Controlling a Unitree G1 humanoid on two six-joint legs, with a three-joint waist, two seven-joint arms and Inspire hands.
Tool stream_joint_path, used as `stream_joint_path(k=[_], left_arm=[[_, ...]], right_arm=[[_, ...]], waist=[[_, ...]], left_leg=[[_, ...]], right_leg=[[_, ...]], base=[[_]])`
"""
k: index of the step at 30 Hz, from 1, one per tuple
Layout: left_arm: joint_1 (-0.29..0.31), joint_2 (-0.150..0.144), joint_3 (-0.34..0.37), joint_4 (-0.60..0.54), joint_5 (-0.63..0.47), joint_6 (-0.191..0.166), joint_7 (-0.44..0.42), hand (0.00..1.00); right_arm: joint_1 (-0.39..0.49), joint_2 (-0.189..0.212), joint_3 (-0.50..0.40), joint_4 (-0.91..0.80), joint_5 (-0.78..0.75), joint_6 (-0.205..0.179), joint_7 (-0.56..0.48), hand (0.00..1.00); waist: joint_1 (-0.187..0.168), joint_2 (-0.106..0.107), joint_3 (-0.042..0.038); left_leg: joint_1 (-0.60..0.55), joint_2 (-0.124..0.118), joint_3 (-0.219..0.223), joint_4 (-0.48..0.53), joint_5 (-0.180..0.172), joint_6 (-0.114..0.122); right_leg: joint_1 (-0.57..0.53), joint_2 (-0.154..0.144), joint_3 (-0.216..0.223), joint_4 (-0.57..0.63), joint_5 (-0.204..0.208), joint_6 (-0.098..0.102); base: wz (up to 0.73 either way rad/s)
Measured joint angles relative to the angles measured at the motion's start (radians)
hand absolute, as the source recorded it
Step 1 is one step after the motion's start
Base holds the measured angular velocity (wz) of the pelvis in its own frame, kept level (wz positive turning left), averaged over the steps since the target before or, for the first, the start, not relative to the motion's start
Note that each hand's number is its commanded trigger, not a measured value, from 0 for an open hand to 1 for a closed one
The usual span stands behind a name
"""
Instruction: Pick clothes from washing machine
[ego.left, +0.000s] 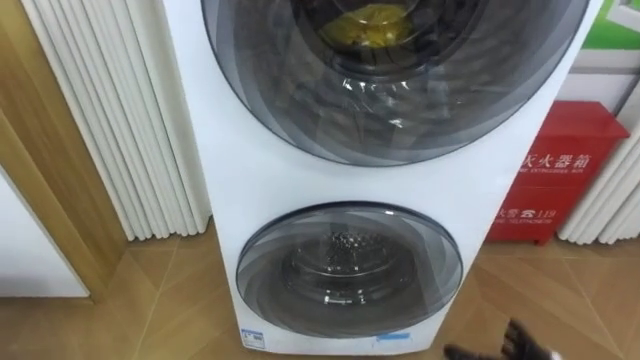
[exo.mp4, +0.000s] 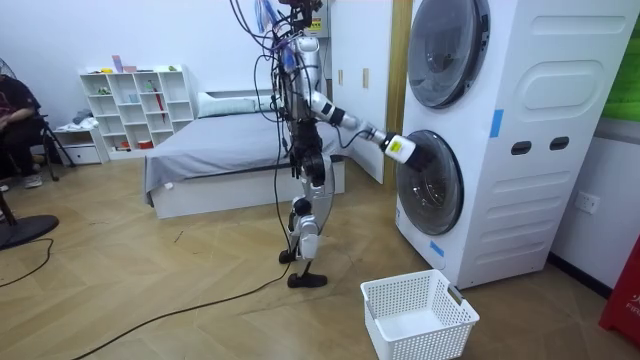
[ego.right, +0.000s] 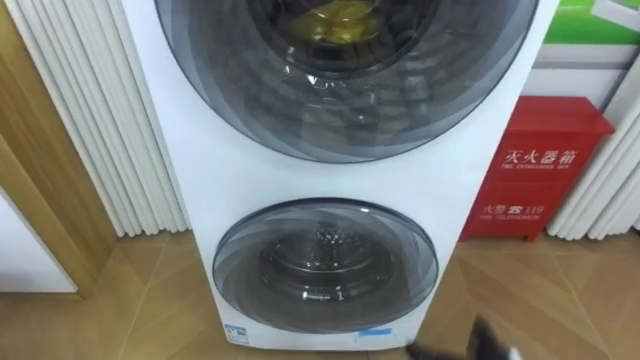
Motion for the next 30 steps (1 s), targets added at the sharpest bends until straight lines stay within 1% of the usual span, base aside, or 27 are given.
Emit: stream_joint_path(k=[2, 3, 5, 6, 7, 8, 12, 14, 17, 20, 24, 28, 30], left_arm=[[0.003, 0.003, -0.001, -0.02, 0.003, 0.0, -0.001, 0.0], [0.005, 0.003, -0.001, -0.036, 0.011, -0.001, -0.001, 0.0], [0.01, 0.012, -0.005, -0.047, 0.012, -0.005, -0.001, 0.0], [0.011, 0.015, -0.006, -0.047, 0.012, -0.005, -0.001, 0.0], [0.012, 0.023, -0.006, -0.05, 0.011, -0.005, -0.001, 0.0], [0.015, 0.027, -0.006, -0.052, 0.011, -0.009, -0.001, 0.0], [0.02, 0.029, -0.003, -0.054, 0.025, -0.011, -0.006, 0.0], [0.026, 0.029, 0.0, -0.054, 0.027, -0.011, -0.012, 0.0], [0.033, 0.029, 0.0, -0.054, 0.027, -0.011, -0.02, 0.0], [0.033, 0.029, 0.0, -0.053, 0.027, -0.011, -0.024, 0.0], [0.031, 0.029, 0.0, -0.053, 0.032, -0.009, -0.03, 0.0], [0.03, 0.029, 0.0, -0.053, 0.032, 0.007, -0.038, 0.0], [0.027, 0.029, 0.0, -0.054, 0.033, 0.007, -0.038, 0.0]], right_arm=[[-0.023, -0.011, -0.002, -0.048, -0.012, 0.0, -0.035, 0.0], [-0.027, -0.017, -0.008, -0.108, -0.017, 0.0, -0.047, 0.0], [-0.057, -0.04, -0.008, -0.18, -0.012, -0.004, -0.056, 0.0], [-0.063, -0.044, -0.009, -0.186, -0.011, -0.005, -0.062, 0.0], [-0.069, -0.052, -0.014, -0.195, -0.008, -0.009, -0.07, 0.0], [-0.072, -0.059, -0.018, -0.213, -0.008, -0.009, -0.072, 0.0], [-0.084, -0.069, -0.031, -0.309, -0.007, -0.009, -0.079, 0.0], [-0.101, -0.07, -0.035, -0.34, 0.022, -0.014, -0.078, 0.0], [-0.121, -0.072, -0.041, -0.34, 0.098, -0.014, -0.086, 0.0], [-0.143, -0.072, -0.043, -0.34, 0.134, -0.014, -0.1, 0.0], [-0.178, -0.08, -0.048, -0.341, 0.138, -0.014, -0.102, 0.0], [-0.2, -0.114, -0.048, -0.343, 0.139, -0.014, -0.113, 0.0], [-0.206, -0.125, -0.048, -0.343, 0.139, -0.014, -0.118, 0.0]], waist=[[0.003, 0.0, -0.0011], [0.003, 0.0, -0.0036], [0.001, 0.001, -0.0036], [0.0, -0.002, -0.006], [0.001, -0.009, -0.0108], [0.005, -0.012, -0.0135], [0.004, -0.013, -0.0139], [0.004, -0.012, -0.0136], [0.006, -0.012, -0.0134], [0.005, -0.011, -0.0127], [0.006, -0.012, -0.013], [0.01, -0.014, -0.013], [0.015, -0.016, -0.0139]], left_leg=[[-0.003, 0.0, 0.0, 0.001, 0.0, 0.0], [-0.012, 0.0, -0.002, 0.001, 0.0, 0.0], [-0.016, 0.0, -0.009, -0.001, 0.0, 0.0], [-0.015, 0.0, -0.011, -0.001, 0.0, 0.0], [-0.015, 0.0, -0.012, -0.001, 0.0, 0.0], [-0.016, 0.0, -0.013, -0.002, 0.0, 0.0], [-0.016, -0.001, -0.019, -0.008, 0.0, 0.0], [-0.015, -0.001, -0.021, -0.008, 0.0, 0.0], [-0.015, -0.002, -0.029, -0.006, 0.001, 0.001], [-0.021, -0.002, -0.04, 0.001, 0.001, 0.002], [-0.034, -0.003, -0.04, 0.011, 0.001, 0.002], [-0.037, -0.003, -0.041, 0.008, 0.002, 0.002], [-0.034, -0.002, -0.043, 0.002, 0.002, 0.002]], right_leg=[[-0.007, 0.0, 0.003, 0.004, 0.0, 0.0], [-0.018, -0.001, 0.002, 0.008, 0.0, 0.0], [-0.024, 0.0, 0.001, 0.017, 0.0, 0.0], [-0.023, 0.0, 0.001, 0.017, 0.0, 0.0], [-0.019, 0.0, 0.0, 0.017, 0.0, 0.0], [-0.018, 0.0, -0.001, 0.018, 0.0, 0.0], [-0.019, -0.001, 0.0, 0.017, 0.0, 0.0], [-0.017, 0.0, -0.002, 0.017, 0.0, 0.001], [-0.014, 0.0, -0.006, 0.019, 0.001, 0.001], [-0.016, -0.001, -0.014, 0.021, 0.001, 0.001], [-0.033, -0.001, -0.013, 0.02, 0.001, 0.0], [-0.036, 0.0, -0.012, 0.018, 0.001, 0.0], [-0.032, 0.001, -0.011, 0.021, 0.001, 0.0]], base=[[-0.03], [0.0], [0.06], [0.06], [0.08], [0.09], [0.04], [0.04], [0.07], [0.1], [0.03], [0.0], [-0.03]])
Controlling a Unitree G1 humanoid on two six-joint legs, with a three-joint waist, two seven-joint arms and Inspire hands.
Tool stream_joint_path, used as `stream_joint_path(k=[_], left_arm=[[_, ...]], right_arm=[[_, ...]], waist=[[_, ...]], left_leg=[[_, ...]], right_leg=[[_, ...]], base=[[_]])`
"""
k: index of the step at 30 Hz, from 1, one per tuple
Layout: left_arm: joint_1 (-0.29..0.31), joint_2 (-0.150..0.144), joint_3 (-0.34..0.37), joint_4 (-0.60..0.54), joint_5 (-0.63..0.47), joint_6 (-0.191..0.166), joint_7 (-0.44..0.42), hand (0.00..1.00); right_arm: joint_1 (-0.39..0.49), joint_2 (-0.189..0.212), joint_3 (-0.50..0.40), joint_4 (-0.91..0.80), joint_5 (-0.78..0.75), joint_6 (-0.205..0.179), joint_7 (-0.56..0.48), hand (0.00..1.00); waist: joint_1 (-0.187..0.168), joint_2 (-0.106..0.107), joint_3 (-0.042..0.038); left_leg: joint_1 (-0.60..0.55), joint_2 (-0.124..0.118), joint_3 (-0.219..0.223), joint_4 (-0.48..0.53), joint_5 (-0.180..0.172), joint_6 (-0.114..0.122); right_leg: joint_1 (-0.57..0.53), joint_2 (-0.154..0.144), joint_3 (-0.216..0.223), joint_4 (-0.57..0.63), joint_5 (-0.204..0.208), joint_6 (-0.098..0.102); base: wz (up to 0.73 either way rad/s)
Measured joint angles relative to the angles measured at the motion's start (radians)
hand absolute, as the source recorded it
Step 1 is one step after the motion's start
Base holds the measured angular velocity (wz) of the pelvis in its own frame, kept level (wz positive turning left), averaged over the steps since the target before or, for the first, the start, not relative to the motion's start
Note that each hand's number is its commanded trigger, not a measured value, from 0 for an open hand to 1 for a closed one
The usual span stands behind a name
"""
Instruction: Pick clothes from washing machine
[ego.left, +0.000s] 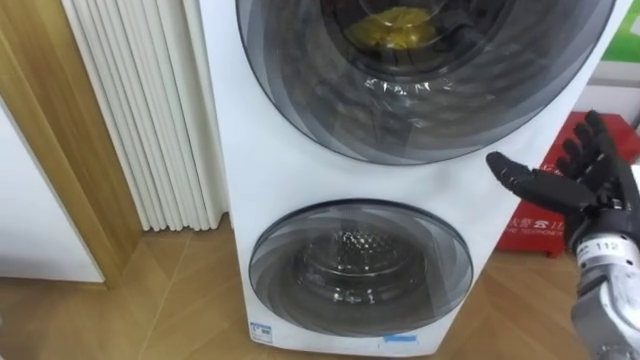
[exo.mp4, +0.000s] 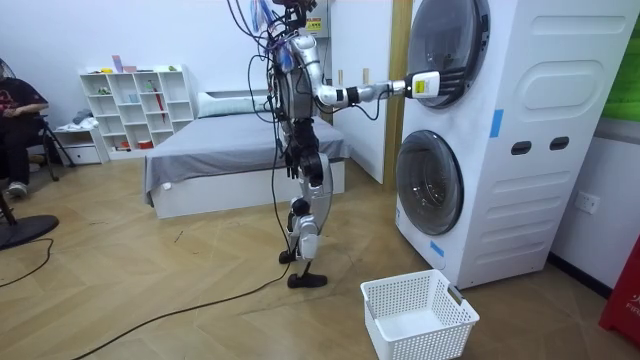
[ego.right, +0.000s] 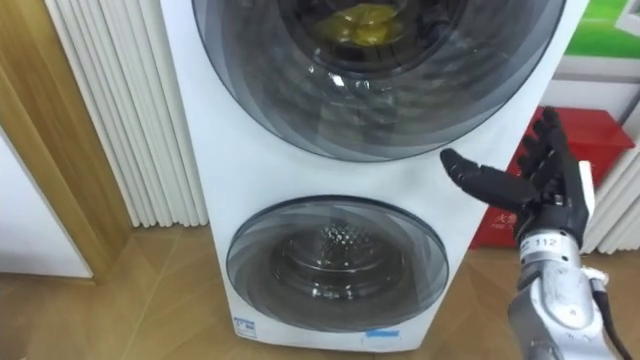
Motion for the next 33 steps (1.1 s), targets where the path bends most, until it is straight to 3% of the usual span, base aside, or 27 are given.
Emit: stream_joint_path(k=[4, 9, 22, 26, 33], left_arm=[[-0.009, 0.001, 0.001, 0.0, 0.004, 0.0, 0.0, 0.0], [-0.029, 0.003, 0.001, 0.0, 0.068, 0.0, -0.002, 0.0], [-0.03, 0.022, 0.003, -0.009, 0.106, 0.007, -0.008, 0.0], [-0.029, 0.031, 0.003, -0.012, 0.106, 0.01, -0.025, 0.0], [-0.033, 0.034, 0.003, -0.03, 0.106, 0.021, -0.048, 0.0]], right_arm=[[-0.019, -0.031, 0.0, -0.001, -0.001, 0.0, -0.008, 0.0], [-0.053, -0.031, 0.0, -0.006, -0.01, 0.0, -0.01, 0.0], [-0.098, -0.041, 0.002, 0.007, -0.002, 0.015, -0.012, 0.0], [-0.1, -0.075, 0.002, 0.021, 0.002, 0.033, 0.011, 0.0], [-0.117, -0.096, 0.002, 0.061, 0.005, 0.046, 0.028, 0.0]], waist=[[0.013, -0.004, 0.0033], [0.018, -0.013, 0.0079], [0.024, -0.024, 0.0063], [0.026, -0.025, 0.0057], [0.041, -0.028, 0.0043]], left_leg=[[0.013, 0.001, 0.0, -0.015, 0.0, 0.0], [0.018, 0.0, -0.001, -0.016, 0.0, 0.0], [-0.001, 0.0, -0.022, -0.009, 0.0, 0.0], [-0.001, 0.0, -0.025, -0.006, 0.0, 0.0], [-0.003, 0.0, -0.025, 0.001, 0.0, 0.0]], right_leg=[[0.005, 0.002, 0.01, -0.002, 0.0, 0.0], [0.011, 0.001, 0.011, -0.004, 0.0, 0.0], [-0.002, 0.0, -0.005, -0.002, 0.0, 0.0], [0.0, -0.001, -0.015, 0.0, 0.0, 0.0], [-0.005, -0.002, -0.016, 0.012, 0.0, 0.0]], base=[[-0.04], [0.0], [0.03], [0.02], [0.0]])
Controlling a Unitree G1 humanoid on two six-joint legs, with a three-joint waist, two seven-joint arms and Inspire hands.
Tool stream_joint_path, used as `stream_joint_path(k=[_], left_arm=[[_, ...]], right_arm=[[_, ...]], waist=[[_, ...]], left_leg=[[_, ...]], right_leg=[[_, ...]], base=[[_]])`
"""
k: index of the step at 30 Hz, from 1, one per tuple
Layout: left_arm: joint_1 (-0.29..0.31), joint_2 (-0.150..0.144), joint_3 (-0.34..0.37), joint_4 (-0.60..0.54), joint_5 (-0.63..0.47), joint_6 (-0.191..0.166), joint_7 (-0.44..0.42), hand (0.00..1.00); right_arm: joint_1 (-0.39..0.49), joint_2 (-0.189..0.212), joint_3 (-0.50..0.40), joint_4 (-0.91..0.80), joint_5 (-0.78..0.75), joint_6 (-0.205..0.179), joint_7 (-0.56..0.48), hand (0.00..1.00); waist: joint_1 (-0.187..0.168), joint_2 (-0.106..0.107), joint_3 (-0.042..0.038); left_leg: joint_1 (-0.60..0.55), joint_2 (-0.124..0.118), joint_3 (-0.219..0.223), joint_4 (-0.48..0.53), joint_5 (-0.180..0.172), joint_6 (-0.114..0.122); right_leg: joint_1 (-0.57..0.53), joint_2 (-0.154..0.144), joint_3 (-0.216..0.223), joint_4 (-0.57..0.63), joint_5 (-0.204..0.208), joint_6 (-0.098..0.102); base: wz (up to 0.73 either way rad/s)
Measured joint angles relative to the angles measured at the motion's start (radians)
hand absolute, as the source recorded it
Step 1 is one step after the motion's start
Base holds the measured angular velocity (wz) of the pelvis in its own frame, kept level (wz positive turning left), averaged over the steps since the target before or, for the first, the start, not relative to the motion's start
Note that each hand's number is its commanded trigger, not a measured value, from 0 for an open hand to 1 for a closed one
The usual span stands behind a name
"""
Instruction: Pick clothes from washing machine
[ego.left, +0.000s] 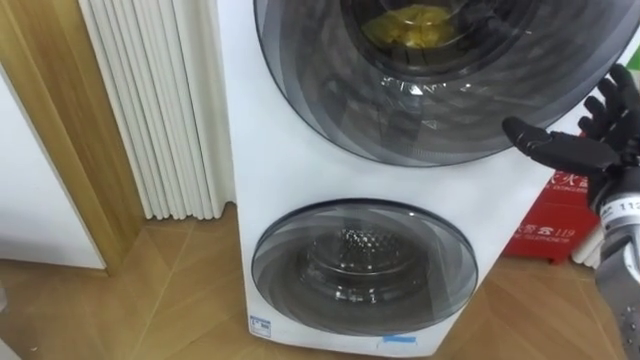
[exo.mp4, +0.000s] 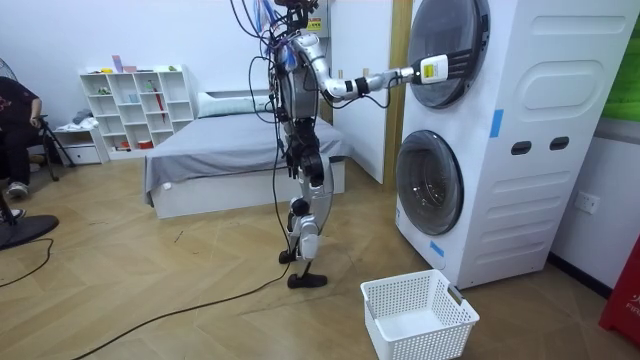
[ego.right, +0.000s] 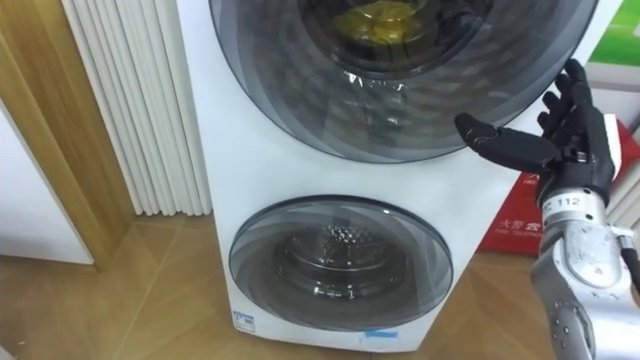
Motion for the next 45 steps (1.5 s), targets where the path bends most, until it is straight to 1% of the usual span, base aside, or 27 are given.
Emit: stream_joint_path(k=[2, 6, 12, 14, 15, 17, 19, 23, 25, 29, 33, 35, 40, 45], left_arm=[[-0.001, 0.001, 0.0, -0.001, 0.0, 0.001, -0.004, 0.0], [0.002, 0.002, 0.0, -0.001, 0.0, 0.009, -0.009, 0.0], [0.001, 0.009, 0.0, 0.0, 0.0, 0.014, -0.02, 0.0], [-0.001, 0.014, 0.0, 0.0, 0.0, 0.014, -0.019, 0.0], [-0.003, 0.018, 0.0, 0.0, 0.0, 0.014, -0.019, 0.0], [0.0, 0.025, 0.0, -0.001, 0.0, 0.014, -0.019, 0.0], [0.003, 0.03, 0.0, -0.001, -0.001, 0.016, -0.019, 0.0], [0.004, 0.042, 0.001, -0.001, -0.001, 0.017, -0.019, 0.0], [0.006, 0.042, 0.006, -0.001, -0.001, 0.017, -0.021, 0.0], [0.011, 0.042, 0.031, -0.003, 0.0, 0.019, -0.026, 0.0], [0.014, 0.044, 0.062, -0.02, 0.0, 0.02, -0.027, 0.0], [0.013, 0.044, 0.079, -0.021, 0.0, 0.022, -0.027, 0.0], [0.008, 0.046, 0.108, -0.022, -0.001, 0.022, -0.027, 0.0], [0.001, 0.048, 0.109, -0.023, -0.001, 0.018, -0.027, 0.0]], right_arm=[[-0.048, -0.001, 0.0, 0.067, 0.005, 0.0, 0.014, 0.0], [-0.076, -0.005, 0.0, 0.113, 0.013, 0.001, 0.014, 0.0], [-0.132, -0.006, 0.0, 0.191, 0.027, 0.0, 0.02, 0.0], [-0.135, -0.012, 0.0, 0.202, 0.037, -0.001, 0.022, 0.0], [-0.135, -0.024, 0.0, 0.218, 0.036, -0.001, 0.032, 0.0], [-0.154, -0.043, 0.003, 0.262, 0.048, 0.0, 0.056, 0.0], [-0.168, -0.047, 0.003, 0.283, 0.053, 0.0, 0.063, 0.0], [-0.179, -0.048, 0.005, 0.32, 0.082, 0.0, 0.069, 0.0], [-0.179, -0.048, 0.006, 0.329, 0.087, 0.0, 0.068, 0.0], [-0.179, -0.051, 0.01, 0.332, 0.072, 0.0, 0.07, 0.0], [-0.179, -0.075, 0.011, 0.332, 0.072, 0.004, 0.09, 0.0], [-0.179, -0.095, 0.011, 0.332, 0.051, 0.021, 0.091, 0.0], [-0.179, -0.136, 0.011, 0.342, 0.031, 0.022, 0.089, 0.0], [-0.207, -0.139, 0.011, 0.342, 0.04, 0.022, 0.09, 0.0]], waist=[[0.0, -0.005, 0.0007], [0.001, -0.016, -0.0025], [0.001, -0.016, -0.0028], [0.001, -0.015, -0.0025], [0.0, -0.015, -0.0024], [0.004, -0.01, -0.0007], [0.002, -0.003, -0.0008], [0.005, 0.012, -0.0073], [0.009, 0.014, -0.0074], [0.005, 0.014, -0.0076], [0.005, 0.014, -0.0079], [0.004, 0.013, -0.0082], [0.006, 0.012, -0.0082], [0.004, 0.004, -0.0063]], left_leg=[[-0.002, 0.0, 0.0, 0.002, 0.0, 0.0], [-0.017, -0.001, -0.003, 0.009, 0.0, 0.0], [-0.017, -0.002, -0.011, 0.016, 0.0, 0.0], [-0.018, -0.002, -0.018, 0.022, 0.0, 0.0], [-0.023, -0.002, -0.026, 0.026, 0.0, 0.0], [-0.028, -0.002, -0.027, 0.028, 0.0, 0.0], [-0.034, -0.003, -0.029, 0.033, 0.0, 0.0], [-0.035, -0.004, -0.037, 0.033, 0.0, 0.0], [-0.036, -0.004, -0.037, 0.033, 0.0, 0.0], [-0.048, -0.005, -0.04, 0.039, 0.0, 0.0], [-0.057, -0.006, -0.04, 0.039, 0.001, 0.001], [-0.058, -0.007, -0.04, 0.039, 0.001, 0.001], [-0.054, -0.007, -0.041, 0.037, 0.001, 0.001], [-0.052, -0.003, -0.04, 0.037, 0.001, 0.001]], right_leg=[[-0.001, -0.001, -0.001, 0.0, 0.0, 0.0], [-0.004, -0.001, -0.003, 0.0, 0.0, 0.0], [-0.001, -0.002, -0.012, 0.001, 0.0, -0.001], [0.0, -0.004, -0.022, 0.001, 0.001, -0.001], [0.001, -0.005, -0.034, 0.001, 0.001, -0.001], [-0.002, -0.005, -0.035, 0.001, 0.001, -0.002], [-0.004, -0.006, -0.04, 0.001, 0.002, -0.003], [-0.001, -0.008, -0.055, 0.001, 0.002, -0.002], [-0.001, -0.008, -0.056, 0.001, 0.002, -0.002], [-0.007, -0.008, -0.058, 0.001, 0.002, -0.002], [-0.016, -0.009, -0.058, 0.0, 0.002, -0.002], [-0.017, -0.009, -0.057, 0.0, 0.002, -0.002], [-0.015, -0.009, -0.057, 0.0, 0.002, -0.002], [-0.015, -0.007, -0.057, 0.002, 0.002, -0.002]], base=[[0.0], [0.04], [0.03], [0.11], [0.14], [0.08], [0.04], [0.08], [0.0], [0.0], [0.0], [0.0], [0.0], [0.0]])
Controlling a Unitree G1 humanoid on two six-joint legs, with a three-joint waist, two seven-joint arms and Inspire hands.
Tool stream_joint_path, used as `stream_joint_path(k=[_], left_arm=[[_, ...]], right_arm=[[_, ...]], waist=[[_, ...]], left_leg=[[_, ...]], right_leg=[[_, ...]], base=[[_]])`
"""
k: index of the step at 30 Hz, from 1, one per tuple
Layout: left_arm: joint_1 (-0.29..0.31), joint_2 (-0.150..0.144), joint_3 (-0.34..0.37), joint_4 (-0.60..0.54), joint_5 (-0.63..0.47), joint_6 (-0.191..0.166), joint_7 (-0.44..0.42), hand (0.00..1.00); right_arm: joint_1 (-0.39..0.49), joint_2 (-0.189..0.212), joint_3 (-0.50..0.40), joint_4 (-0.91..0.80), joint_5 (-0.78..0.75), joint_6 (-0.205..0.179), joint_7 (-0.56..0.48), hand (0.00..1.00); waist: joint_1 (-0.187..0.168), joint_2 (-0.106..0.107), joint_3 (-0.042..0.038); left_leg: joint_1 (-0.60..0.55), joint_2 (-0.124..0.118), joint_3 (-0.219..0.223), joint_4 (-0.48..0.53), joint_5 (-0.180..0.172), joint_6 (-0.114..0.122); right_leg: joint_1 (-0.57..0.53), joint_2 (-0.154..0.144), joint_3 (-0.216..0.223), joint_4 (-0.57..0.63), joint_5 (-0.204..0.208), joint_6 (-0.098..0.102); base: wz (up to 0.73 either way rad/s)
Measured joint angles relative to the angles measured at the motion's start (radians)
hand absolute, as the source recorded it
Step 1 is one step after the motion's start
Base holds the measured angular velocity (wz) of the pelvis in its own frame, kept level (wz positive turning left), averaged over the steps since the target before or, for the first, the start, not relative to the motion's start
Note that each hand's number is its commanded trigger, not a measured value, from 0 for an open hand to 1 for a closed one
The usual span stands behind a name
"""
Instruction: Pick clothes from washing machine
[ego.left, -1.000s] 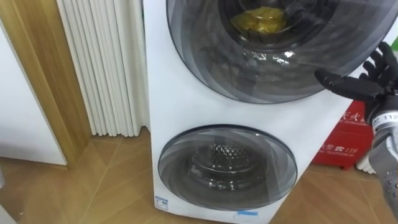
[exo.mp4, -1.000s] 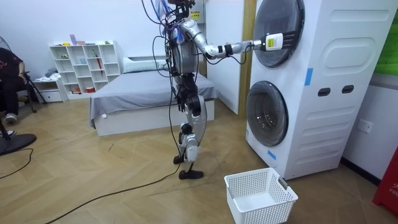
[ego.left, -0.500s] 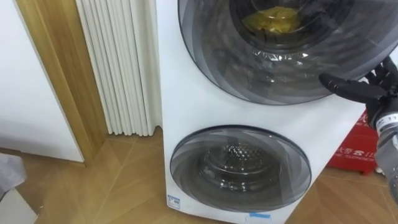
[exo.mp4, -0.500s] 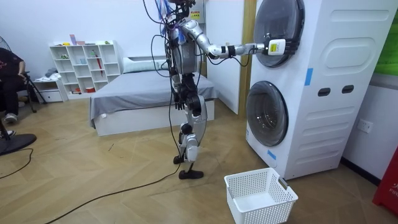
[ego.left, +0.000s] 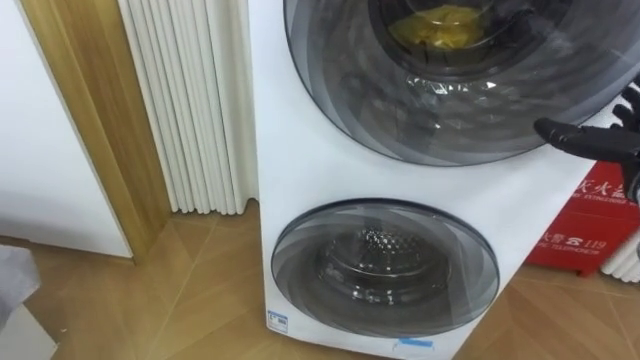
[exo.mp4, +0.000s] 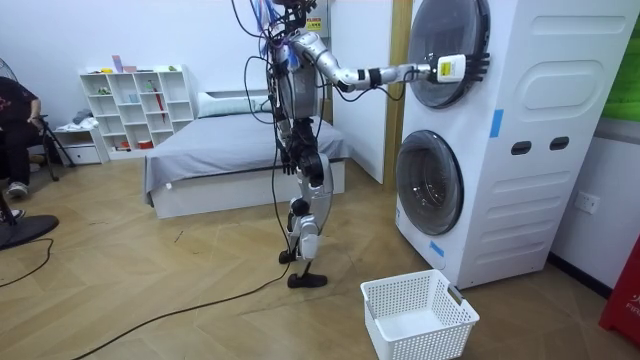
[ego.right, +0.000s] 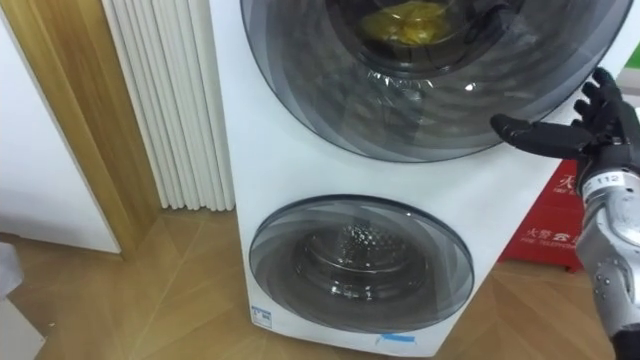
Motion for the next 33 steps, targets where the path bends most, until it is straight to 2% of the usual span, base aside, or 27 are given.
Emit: stream_joint_path(k=[4, 9, 12, 14, 16, 18, 24, 28, 33], left_arm=[[-0.002, 0.002, -0.004, -0.002, -0.002, -0.004, 0.0, 0.0], [0.013, 0.002, -0.005, -0.008, 0.0, -0.016, 0.0, 0.0], [0.016, 0.003, -0.002, 0.0, 0.001, -0.025, 0.0, 0.0], [0.017, 0.003, -0.002, 0.014, 0.001, -0.041, 0.0, 0.0], [0.023, 0.003, -0.002, 0.014, 0.001, -0.041, 0.0, 0.0], [0.022, 0.003, -0.003, 0.014, 0.0, -0.042, 0.0, 0.0], [0.018, 0.003, -0.034, 0.014, -0.001, -0.072, 0.001, 0.0], [0.011, 0.004, -0.046, 0.014, -0.001, -0.089, 0.001, 0.0], [0.015, 0.005, -0.06, 0.014, -0.001, -0.099, 0.001, 0.0]], right_arm=[[-0.015, 0.0, 0.012, -0.003, 0.034, 0.001, 0.001, 0.0], [-0.022, 0.0, 0.012, -0.025, 0.05, 0.001, 0.001, 0.0], [-0.022, -0.004, 0.011, -0.07, 0.05, 0.001, 0.0, 0.0], [-0.022, -0.023, 0.011, -0.122, 0.044, 0.001, 0.001, 0.0], [-0.02, -0.027, 0.011, -0.168, 0.033, 0.001, 0.001, 0.0], [-0.006, -0.028, 0.01, -0.212, 0.027, 0.001, -0.001, 0.0], [0.038, -0.028, 0.016, -0.304, -0.021, 0.0, -0.001, 0.0], [0.058, -0.028, 0.018, -0.34, -0.062, 0.0, -0.001, 0.0], [0.131, -0.028, 0.006, -0.437, -0.076, -0.001, -0.001, 0.0]], waist=[[0.001, -0.008, -0.0001], [0.002, -0.008, -0.0005], [-0.002, -0.003, -0.0012], [-0.003, 0.008, 0.0014], [-0.004, 0.014, 0.0031], [-0.005, 0.016, 0.0023], [-0.007, 0.016, 0.0026], [-0.013, 0.012, 0.0051], [-0.029, 0.005, 0.0057]], left_leg=[[0.003, 0.0, 0.001, -0.001, 0.0, 0.0], [0.008, 0.0, 0.008, -0.006, 0.0, 0.0], [0.005, 0.0, 0.006, -0.004, 0.0, 0.0], [0.009, 0.0, 0.007, -0.007, 0.0, 0.0], [0.018, 0.002, 0.013, -0.014, 0.0, -0.001], [0.021, 0.003, 0.014, -0.015, 0.001, -0.001], [0.04, 0.006, 0.013, -0.038, 0.003, -0.005], [0.047, 0.006, 0.014, -0.043, 0.003, -0.005], [0.039, 0.007, 0.018, -0.045, 0.003, -0.005]], right_leg=[[0.004, -0.001, 0.001, 0.0, 0.0, 0.0], [0.004, -0.001, 0.005, 0.0, 0.0, 0.0], [-0.002, 0.0, 0.006, 0.0, 0.0, 0.0], [0.0, 0.0, 0.006, 0.0, 0.0, 0.0], [0.003, 0.002, 0.006, -0.001, 0.0, 0.0], [0.004, 0.002, 0.005, -0.001, 0.0, 0.0], [0.007, 0.008, 0.023, -0.002, 0.0, 0.0], [0.008, 0.009, 0.026, -0.002, 0.0, 0.0], [-0.001, 0.008, 0.02, -0.002, 0.0, 0.0]], base=[[0.0], [-0.03], [-0.01], [-0.05], [-0.12], [-0.1], [-0.13], [-0.05], [-0.04]])
